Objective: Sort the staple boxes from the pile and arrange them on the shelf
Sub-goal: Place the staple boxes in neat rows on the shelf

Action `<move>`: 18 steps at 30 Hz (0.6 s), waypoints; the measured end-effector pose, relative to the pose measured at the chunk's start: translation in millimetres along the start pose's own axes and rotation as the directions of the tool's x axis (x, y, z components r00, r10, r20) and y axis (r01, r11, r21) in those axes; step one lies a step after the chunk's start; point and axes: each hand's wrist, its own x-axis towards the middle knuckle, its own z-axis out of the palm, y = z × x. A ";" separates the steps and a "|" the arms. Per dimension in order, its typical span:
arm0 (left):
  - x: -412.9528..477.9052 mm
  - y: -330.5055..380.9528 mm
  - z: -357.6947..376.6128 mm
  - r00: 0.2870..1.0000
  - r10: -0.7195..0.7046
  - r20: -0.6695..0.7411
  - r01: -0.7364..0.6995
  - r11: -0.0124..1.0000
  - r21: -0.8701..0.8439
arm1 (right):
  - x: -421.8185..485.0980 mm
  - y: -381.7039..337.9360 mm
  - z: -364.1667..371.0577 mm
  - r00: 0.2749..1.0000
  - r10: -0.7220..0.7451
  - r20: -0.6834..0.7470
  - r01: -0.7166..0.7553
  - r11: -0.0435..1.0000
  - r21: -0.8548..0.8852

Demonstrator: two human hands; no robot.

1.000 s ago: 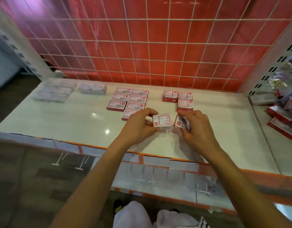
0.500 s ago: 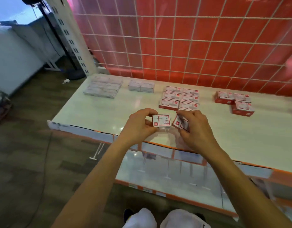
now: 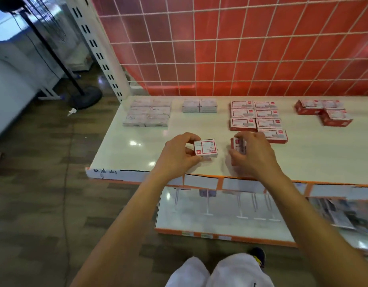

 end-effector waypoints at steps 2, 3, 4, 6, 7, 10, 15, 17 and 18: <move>4.9 2.1 3.9 1.000 0.014 0.015 -0.014 1.000 0.006 | 1.7 3.2 -0.1 0.998 0.062 -0.009 -0.062 0.998 0.011; 7.5 3.0 6.1 1.000 0.022 0.016 -0.022 1.000 0.010 | 2.7 5.5 0.3 0.996 0.087 -0.012 -0.087 0.996 0.004; 10.1 4.4 8.5 1.000 0.027 0.016 -0.027 1.000 0.010 | 3.7 8.2 0.3 0.994 0.109 -0.015 -0.109 0.994 -0.008; 14.4 7.8 13.2 1.000 0.022 0.016 -0.022 1.000 0.000 | 5.1 14.0 -0.2 0.991 0.135 -0.015 -0.135 0.991 -0.017; 16.1 9.7 15.3 1.000 0.021 0.016 -0.021 1.000 0.000 | 5.8 16.7 -0.1 0.991 0.135 -0.012 -0.135 0.991 -0.017; 19.8 14.6 20.4 1.000 0.022 0.018 -0.022 1.000 0.015 | 6.5 24.6 -2.9 0.996 0.088 0.015 -0.087 0.994 -0.063; 30.1 20.2 25.1 1.000 0.011 -0.016 -0.010 1.000 0.027 | 2.6 34.2 -20.1 0.988 -0.136 0.078 0.146 0.979 -0.144; 34.5 23.6 30.3 1.000 -0.003 -0.030 0.004 0.999 0.032 | 2.0 36.1 -23.4 0.950 -0.283 0.136 0.304 0.935 -0.180; 36.1 25.5 33.2 0.999 -0.011 -0.035 0.013 0.999 0.031 | 3.2 37.6 -23.4 0.925 -0.339 0.172 0.369 0.911 -0.185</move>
